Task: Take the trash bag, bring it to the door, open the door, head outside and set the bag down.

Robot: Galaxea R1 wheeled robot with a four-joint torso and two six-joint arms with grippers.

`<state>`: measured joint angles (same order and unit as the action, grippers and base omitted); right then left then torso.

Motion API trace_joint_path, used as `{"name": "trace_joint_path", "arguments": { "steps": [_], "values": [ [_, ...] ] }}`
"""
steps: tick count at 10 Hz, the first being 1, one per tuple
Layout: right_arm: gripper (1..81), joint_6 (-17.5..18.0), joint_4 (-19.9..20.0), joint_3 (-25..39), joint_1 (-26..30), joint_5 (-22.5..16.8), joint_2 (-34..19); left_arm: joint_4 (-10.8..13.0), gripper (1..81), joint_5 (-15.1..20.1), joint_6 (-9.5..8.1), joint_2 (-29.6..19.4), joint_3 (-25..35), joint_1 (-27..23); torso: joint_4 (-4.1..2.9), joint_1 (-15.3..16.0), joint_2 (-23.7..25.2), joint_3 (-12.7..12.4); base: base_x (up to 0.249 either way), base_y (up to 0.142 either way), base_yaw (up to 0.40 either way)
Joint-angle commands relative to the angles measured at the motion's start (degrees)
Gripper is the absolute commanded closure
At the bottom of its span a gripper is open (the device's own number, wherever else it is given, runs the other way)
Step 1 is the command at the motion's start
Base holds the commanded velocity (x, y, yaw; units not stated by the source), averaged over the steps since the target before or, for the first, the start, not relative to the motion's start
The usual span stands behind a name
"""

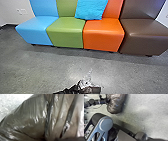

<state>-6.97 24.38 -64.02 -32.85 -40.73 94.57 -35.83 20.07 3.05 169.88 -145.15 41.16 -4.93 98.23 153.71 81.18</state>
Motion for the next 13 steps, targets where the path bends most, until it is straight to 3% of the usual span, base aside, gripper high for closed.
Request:
{"name": "trace_joint_path", "arguments": {
  "steps": [1, 4, 5, 7, 10, 12, 13],
  "values": [
    [1.0, 0.0, 2.0, 0.8, 4.0, -4.5, -3.1, 5.7, 81.1, 3.4, 0.03, 0.6, -1.8, 3.9, 0.00, 0.0, 0.0, 0.0, 0.000, 0.000, 0.000],
    [1.0, 0.0, 2.0, 0.8, 4.1, -4.5, -3.0, 5.7, 81.1, 3.3, 0.12, 0.2, -1.5, 4.6, 0.00, 0.0, 0.0, 0.0, 0.000, 0.000, 0.000],
    [1.0, 0.0, 2.0, 0.8, 4.0, -4.5, -2.8, 5.8, 81.1, 3.4, 0.12, 0.2, -1.5, 4.6, 0.00, -3.7, -5.7, 0.0, 0.000, 0.000, 0.000],
    [1.0, 0.0, 1.8, 0.6, 3.7, -4.4, -2.3, 5.9, 81.1, 3.6, 0.20, -0.2, -1.0, 4.6, 0.00, -3.9, -6.1, 0.0, 0.000, 0.000, 0.000],
    [1.0, 0.0, 1.5, 0.0, 1.8, -4.1, -0.7, 5.8, 81.1, 6.7, 0.64, -3.4, 2.1, 4.7, 0.00, -6.9, -11.0, 0.0, 0.000, 0.000, 0.000],
    [1.0, -0.2, 1.5, -1.4, 0.2, -3.7, 0.9, 5.6, 81.1, 6.7, 0.64, -6.5, 6.4, 5.2, 0.02, -9.2, -15.0, -5.7, 0.000, 0.000, 0.000],
    [1.0, -0.3, 1.6, -2.5, -1.0, -3.4, 1.6, 5.6, 81.1, 6.7, 0.64, -7.3, 7.4, 5.5, 0.02, -10.1, -16.5, -6.6, 0.000, 0.000, 0.000]
  ]
}}
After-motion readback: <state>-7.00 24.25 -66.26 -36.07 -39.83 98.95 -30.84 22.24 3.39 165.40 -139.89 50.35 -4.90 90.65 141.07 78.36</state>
